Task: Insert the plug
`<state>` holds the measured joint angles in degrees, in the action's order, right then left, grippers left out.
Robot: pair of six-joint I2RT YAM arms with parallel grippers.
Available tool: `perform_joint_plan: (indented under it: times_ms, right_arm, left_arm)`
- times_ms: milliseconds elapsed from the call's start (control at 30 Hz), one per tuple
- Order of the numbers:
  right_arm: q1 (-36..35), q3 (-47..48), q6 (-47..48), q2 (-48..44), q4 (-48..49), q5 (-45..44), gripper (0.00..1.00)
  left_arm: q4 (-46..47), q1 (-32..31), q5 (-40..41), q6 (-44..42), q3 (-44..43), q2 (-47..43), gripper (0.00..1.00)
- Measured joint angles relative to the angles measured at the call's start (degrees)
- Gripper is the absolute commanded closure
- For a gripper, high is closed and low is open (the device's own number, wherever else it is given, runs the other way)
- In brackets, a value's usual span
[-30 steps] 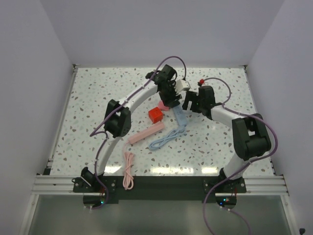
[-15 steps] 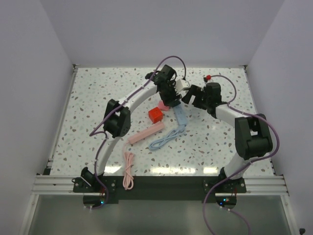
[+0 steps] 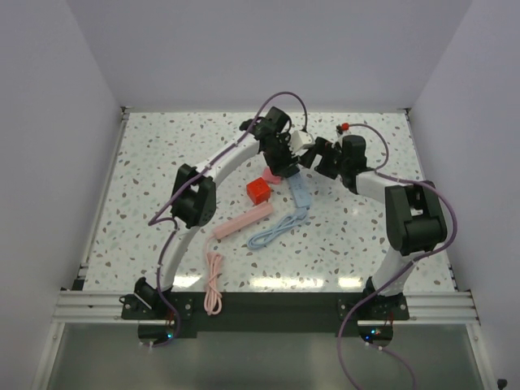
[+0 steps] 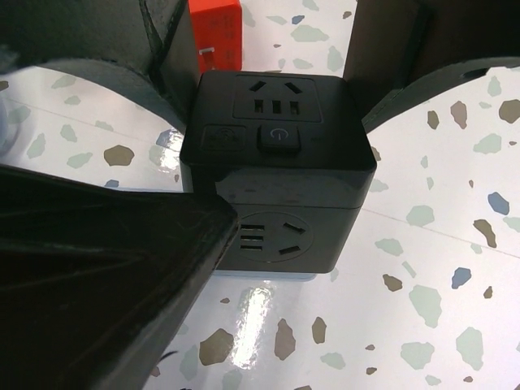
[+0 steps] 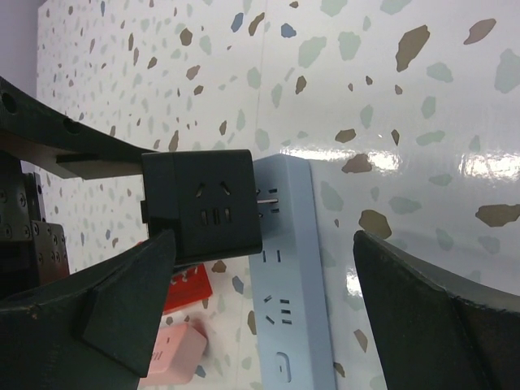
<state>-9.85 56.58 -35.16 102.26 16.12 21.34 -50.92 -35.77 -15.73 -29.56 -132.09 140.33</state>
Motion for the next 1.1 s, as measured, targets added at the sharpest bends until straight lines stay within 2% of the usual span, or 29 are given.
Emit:
perform_joint_plan:
  times_ms: [500, 700, 933, 1100]
  right_arm:
    - [0.07, -1.66, -2.14, 0.02, 3.02, 1.2, 0.04]
    - [0.22, -2.95, -3.28, 0.02, 5.22, 1.79, 0.02]
    - [1.31, -3.69, -3.32, 0.0, 5.88, 3.06, 0.02]
    - [2.01, -3.98, -3.41, -0.02, 6.29, 3.72, 0.02]
  left_arm:
    - [0.04, 0.02, -0.09, -0.87, 0.0, 0.0, 1.0]
    - [0.11, 0.02, -0.15, -1.11, 0.0, 0.0, 0.91]
    - [3.08, 0.09, -0.59, -0.94, 3.48, -1.62, 0.73]
    - [3.3, 0.13, -0.59, -0.7, 3.61, -1.7, 0.69]
